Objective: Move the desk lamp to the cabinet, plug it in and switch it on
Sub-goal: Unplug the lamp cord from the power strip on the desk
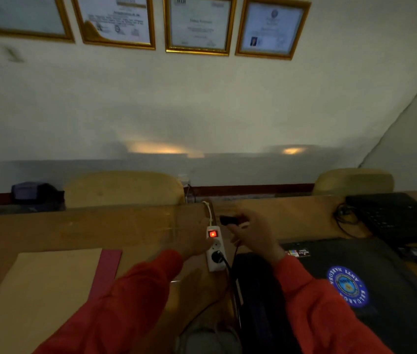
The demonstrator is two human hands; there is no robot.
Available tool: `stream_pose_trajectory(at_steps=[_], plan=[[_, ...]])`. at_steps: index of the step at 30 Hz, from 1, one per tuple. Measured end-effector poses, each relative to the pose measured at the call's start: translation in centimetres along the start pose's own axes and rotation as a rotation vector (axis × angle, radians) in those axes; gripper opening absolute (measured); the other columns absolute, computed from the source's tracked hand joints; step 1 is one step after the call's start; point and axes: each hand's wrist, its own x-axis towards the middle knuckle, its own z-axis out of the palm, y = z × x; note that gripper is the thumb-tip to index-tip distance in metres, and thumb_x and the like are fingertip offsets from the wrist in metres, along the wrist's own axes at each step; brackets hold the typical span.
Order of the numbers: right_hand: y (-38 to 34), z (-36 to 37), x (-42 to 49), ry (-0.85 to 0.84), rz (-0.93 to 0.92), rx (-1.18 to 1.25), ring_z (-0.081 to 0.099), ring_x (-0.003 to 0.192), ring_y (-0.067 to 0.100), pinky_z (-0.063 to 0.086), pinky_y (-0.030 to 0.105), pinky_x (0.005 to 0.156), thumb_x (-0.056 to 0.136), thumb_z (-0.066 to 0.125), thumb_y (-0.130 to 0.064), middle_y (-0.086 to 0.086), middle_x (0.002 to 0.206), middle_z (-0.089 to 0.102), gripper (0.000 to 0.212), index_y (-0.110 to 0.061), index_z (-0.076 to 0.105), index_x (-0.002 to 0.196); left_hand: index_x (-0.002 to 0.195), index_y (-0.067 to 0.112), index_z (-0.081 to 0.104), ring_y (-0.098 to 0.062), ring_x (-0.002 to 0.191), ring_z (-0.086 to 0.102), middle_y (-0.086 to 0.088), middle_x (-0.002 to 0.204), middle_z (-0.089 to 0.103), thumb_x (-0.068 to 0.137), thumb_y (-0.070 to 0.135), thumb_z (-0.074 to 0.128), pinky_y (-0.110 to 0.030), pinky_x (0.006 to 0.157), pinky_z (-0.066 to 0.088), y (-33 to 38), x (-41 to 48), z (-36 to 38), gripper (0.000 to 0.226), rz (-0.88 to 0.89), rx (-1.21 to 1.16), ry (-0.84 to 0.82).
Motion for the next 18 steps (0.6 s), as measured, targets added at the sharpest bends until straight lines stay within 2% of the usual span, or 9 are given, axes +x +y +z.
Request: stream_pose_trajectory(at_steps=[2,3,5,7,9,11,13,16,18], plan=[[-2.0,-1.3,-2.4,0.082,-0.044,0.073,0.068,0.059,0.019,0.061,0.038,0.059,0.083,0.071,-0.009,0.016,0.091,0.074,0.011,-0.018,0.067,0.089,0.119,0.003,0.054,-0.032,0.109,0.055,-0.018,0.123,0.056,0.09,0.024,0.053,-0.045,0.096,0.045,1.4,-2.1,-1.8,0.036,0.066,0.018,0.082],[-3.1,-1.9,-3.5,0.11,-0.061,0.13,0.069,0.059,0.017,0.062,0.038,0.059,0.083,0.071,-0.007,0.016,0.092,0.074,0.019,-0.025,0.066,0.085,0.118,0.002,0.053,-0.034,0.11,0.054,-0.019,0.124,0.055,0.089,0.023,0.053,-0.047,0.095,0.045,2.2,-3.2,-2.7,0.036,0.079,0.0,0.109],[-5.0,-2.7,-5.8,0.14,-0.092,0.239,0.072,0.064,0.019,0.063,0.039,0.061,0.083,0.071,-0.006,0.019,0.094,0.073,0.021,-0.025,0.063,0.084,0.121,0.002,0.053,-0.035,0.114,0.055,-0.019,0.125,0.057,0.089,0.021,0.055,-0.045,0.096,0.045,3.4,-5.4,-4.2,0.037,0.094,-0.029,0.14],[-6.6,-3.2,-7.7,0.186,-0.119,0.283,0.072,0.078,0.031,0.062,0.048,0.07,0.082,0.071,-0.005,0.02,0.098,0.071,0.018,-0.02,0.062,0.087,0.122,0.005,0.054,-0.034,0.112,0.057,-0.016,0.122,0.061,0.09,0.021,0.055,-0.037,0.093,0.045,4.3,-7.7,-5.2,0.036,0.078,-0.066,0.196],[-7.8,-3.3,-9.5,0.21,-0.157,0.351,0.074,0.076,0.027,0.063,0.044,0.067,0.083,0.07,-0.003,0.022,0.098,0.07,0.015,-0.014,0.061,0.088,0.123,0.008,0.054,-0.031,0.11,0.058,-0.014,0.122,0.062,0.088,0.02,0.059,-0.022,0.083,0.038,4.9,-10.1,-5.8,0.037,0.093,-0.104,0.278],[-8.8,-3.0,-11.3,0.194,-0.207,0.458,0.074,0.064,0.01,0.063,0.028,0.057,0.085,0.066,0.001,0.017,0.094,0.07,0.014,-0.01,0.059,0.09,0.125,0.01,0.053,-0.029,0.109,0.058,-0.013,0.123,0.062,0.087,0.019,0.062,-0.018,0.076,0.034,5.2,-12.5,-6.2,0.041,0.117,-0.133,0.352],[-9.9,-2.6,-12.9,0.169,-0.239,0.546,0.074,0.063,0.005,0.061,0.021,0.055,0.086,0.064,0.003,0.006,0.088,0.07,0.02,-0.017,0.059,0.087,0.128,0.013,0.051,-0.025,0.108,0.058,-0.01,0.124,0.061,0.087,0.021,0.063,-0.023,0.083,0.039,5.3,-14.9,-6.5,0.043,0.096,-0.148,0.392],[-11.1,-1.8,-15.0,0.072,-0.247,0.657,0.075,0.071,0.01,0.061,0.024,0.058,0.087,0.064,-0.001,0.002,0.089,0.071,0.02,-0.021,0.059,0.089,0.128,0.021,0.051,-0.012,0.103,0.054,-0.004,0.123,0.06,0.088,0.025,0.062,-0.025,0.081,0.04,4.8,-18.8,-6.3,0.042,0.065,-0.196,0.429],[-11.2,-0.9,-16.4,-0.028,-0.224,0.69,0.076,0.079,0.018,0.062,0.03,0.064,0.088,0.065,-0.005,0.01,0.097,0.073,0.012,-0.012,0.06,0.096,0.127,0.023,0.052,-0.002,0.102,0.048,0.0,0.123,0.06,0.088,0.026,0.061,-0.013,0.079,0.038,4.3,-21.8,-6.0,0.04,0.075,-0.185,0.486]])
